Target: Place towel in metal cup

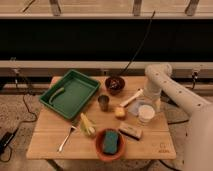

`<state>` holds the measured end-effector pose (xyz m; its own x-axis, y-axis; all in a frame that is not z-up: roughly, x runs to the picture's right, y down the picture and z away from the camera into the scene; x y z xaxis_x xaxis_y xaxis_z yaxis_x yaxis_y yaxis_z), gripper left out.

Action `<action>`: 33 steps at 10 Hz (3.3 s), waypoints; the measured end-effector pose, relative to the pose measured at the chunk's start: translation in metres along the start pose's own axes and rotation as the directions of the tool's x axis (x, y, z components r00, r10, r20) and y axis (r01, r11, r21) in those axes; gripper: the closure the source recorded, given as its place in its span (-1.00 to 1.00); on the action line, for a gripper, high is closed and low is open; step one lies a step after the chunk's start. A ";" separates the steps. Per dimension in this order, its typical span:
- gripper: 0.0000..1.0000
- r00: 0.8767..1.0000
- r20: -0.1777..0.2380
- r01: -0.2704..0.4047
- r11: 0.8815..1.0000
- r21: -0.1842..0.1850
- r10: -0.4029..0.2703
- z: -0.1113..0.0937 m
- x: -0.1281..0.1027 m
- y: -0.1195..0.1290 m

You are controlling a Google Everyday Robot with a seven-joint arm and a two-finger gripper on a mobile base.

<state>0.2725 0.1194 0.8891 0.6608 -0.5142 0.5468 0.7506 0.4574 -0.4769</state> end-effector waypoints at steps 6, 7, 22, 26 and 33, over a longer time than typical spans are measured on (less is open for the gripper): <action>-0.60 0.999 0.032 0.008 0.999 -0.037 -0.007 0.032 -0.002 -0.002; -0.58 0.999 0.036 0.008 0.999 -0.037 -0.006 0.035 -0.001 -0.003; 1.00 0.999 0.006 0.034 0.999 0.018 -0.034 -0.007 -0.005 -0.023; 1.00 0.991 -0.055 0.127 0.988 0.093 -0.122 -0.096 -0.031 -0.066; 1.00 0.945 -0.015 0.325 0.934 0.149 -0.327 -0.106 -0.103 -0.144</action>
<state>0.0969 0.0296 0.8285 0.3790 -0.6461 0.6625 0.9151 0.3680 -0.1646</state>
